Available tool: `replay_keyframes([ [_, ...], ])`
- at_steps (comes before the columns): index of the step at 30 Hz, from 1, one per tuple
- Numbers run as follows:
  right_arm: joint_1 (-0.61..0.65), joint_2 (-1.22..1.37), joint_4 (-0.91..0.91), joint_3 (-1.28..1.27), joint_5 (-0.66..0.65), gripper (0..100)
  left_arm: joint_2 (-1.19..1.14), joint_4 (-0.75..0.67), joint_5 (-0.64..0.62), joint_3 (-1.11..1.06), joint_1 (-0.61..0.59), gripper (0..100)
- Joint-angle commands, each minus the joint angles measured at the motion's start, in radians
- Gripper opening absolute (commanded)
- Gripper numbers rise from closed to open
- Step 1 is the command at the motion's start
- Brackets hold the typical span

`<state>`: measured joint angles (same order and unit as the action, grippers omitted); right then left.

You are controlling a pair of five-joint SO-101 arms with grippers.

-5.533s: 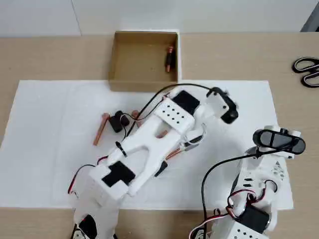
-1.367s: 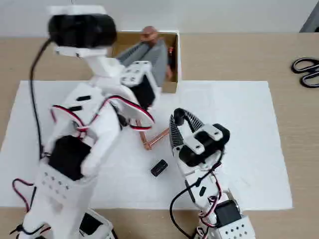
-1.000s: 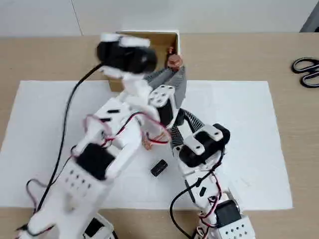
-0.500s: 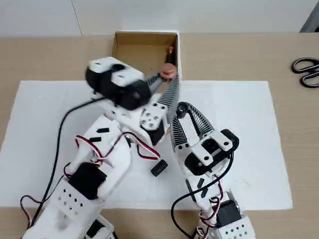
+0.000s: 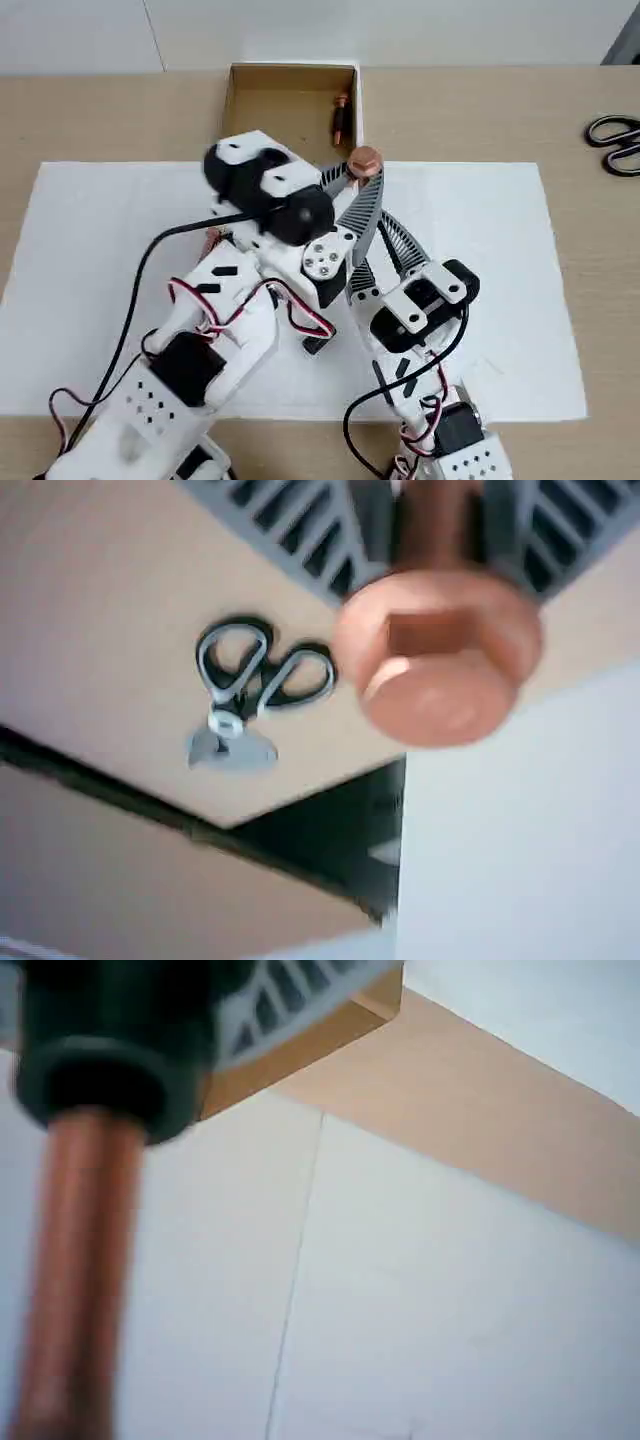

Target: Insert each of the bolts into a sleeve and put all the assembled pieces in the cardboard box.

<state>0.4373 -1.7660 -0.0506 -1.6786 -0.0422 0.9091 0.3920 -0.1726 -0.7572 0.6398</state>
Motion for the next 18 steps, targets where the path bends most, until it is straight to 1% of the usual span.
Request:
replay_keyframes([
  [1, 0.007, -0.008, 0.021, -0.006, -0.002, 0.4, 0.029, -0.029, 0.006, -0.013, 0.006, 1],
  [6, 0.007, -0.008, 0.021, -0.006, -0.002, 0.4, 0.029, -0.029, 0.006, -0.048, 0.002, 1],
  [12, 0.007, -0.008, 0.021, -0.006, -0.003, 0.4, 0.031, -0.017, 0.014, -0.058, -0.057, 1],
  [16, 0.007, -0.008, 0.021, -0.006, -0.003, 0.4, 0.031, 0.118, 0.014, -0.05, -0.054, 1],
  [18, 0.005, -0.008, 0.021, -0.006, -0.005, 0.4, 0.031, 0.195, 0.014, -0.051, -0.055, 5],
])
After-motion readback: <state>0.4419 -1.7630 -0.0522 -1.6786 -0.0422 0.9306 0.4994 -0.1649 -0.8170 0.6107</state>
